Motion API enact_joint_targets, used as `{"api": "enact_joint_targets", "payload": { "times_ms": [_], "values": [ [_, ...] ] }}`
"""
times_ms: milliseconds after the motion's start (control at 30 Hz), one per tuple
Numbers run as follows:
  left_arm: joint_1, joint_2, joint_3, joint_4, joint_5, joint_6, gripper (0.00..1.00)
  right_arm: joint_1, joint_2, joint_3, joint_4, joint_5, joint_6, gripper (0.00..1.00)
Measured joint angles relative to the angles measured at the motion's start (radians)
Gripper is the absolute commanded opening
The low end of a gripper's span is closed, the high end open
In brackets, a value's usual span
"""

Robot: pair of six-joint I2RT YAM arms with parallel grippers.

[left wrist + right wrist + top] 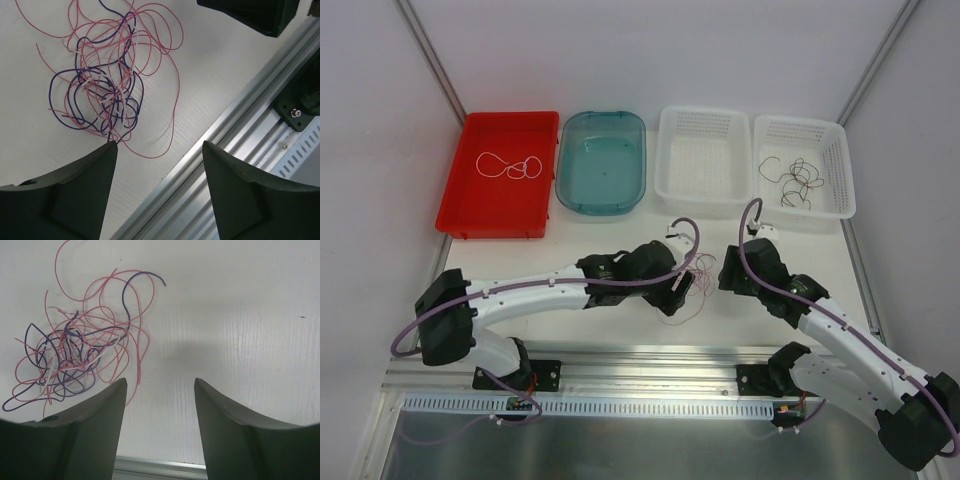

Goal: Untangle the cables

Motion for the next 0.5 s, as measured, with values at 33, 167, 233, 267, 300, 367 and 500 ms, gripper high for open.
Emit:
{"api": "enact_joint_targets", "payload": {
  "times_ms": [33,167,233,267,300,367,500],
  "values": [
    [-0.010,0.030,0.018,0.001,-0.013,0.020,0.64,-0.008,-0.008,-0.008,-0.003,-0.005,-0.001,0.60],
    [-0.018,0.132,0.068,-0.003,-0.061,0.072,0.46,-0.020,-0.034,-0.027,-0.006,-0.025,-0.001,0.60],
    [-0.018,0.176,0.088,-0.008,-0.081,0.094,0.42,-0.022,-0.047,-0.036,-0.005,-0.033,-0.001,0.60],
    [-0.018,0.194,0.097,-0.012,-0.089,0.104,0.39,-0.024,-0.051,-0.040,-0.006,-0.037,-0.002,0.60],
    [-0.018,0.208,0.105,-0.016,-0.096,0.112,0.36,-0.024,-0.056,-0.045,-0.006,-0.041,-0.002,0.60],
    [-0.018,0.231,0.119,-0.023,-0.110,0.129,0.33,-0.026,-0.060,-0.050,-0.006,-0.047,-0.002,0.60],
    [-0.018,0.261,0.145,-0.035,-0.119,0.153,0.29,-0.026,-0.074,-0.056,-0.006,-0.053,-0.002,0.60]
  ]
}}
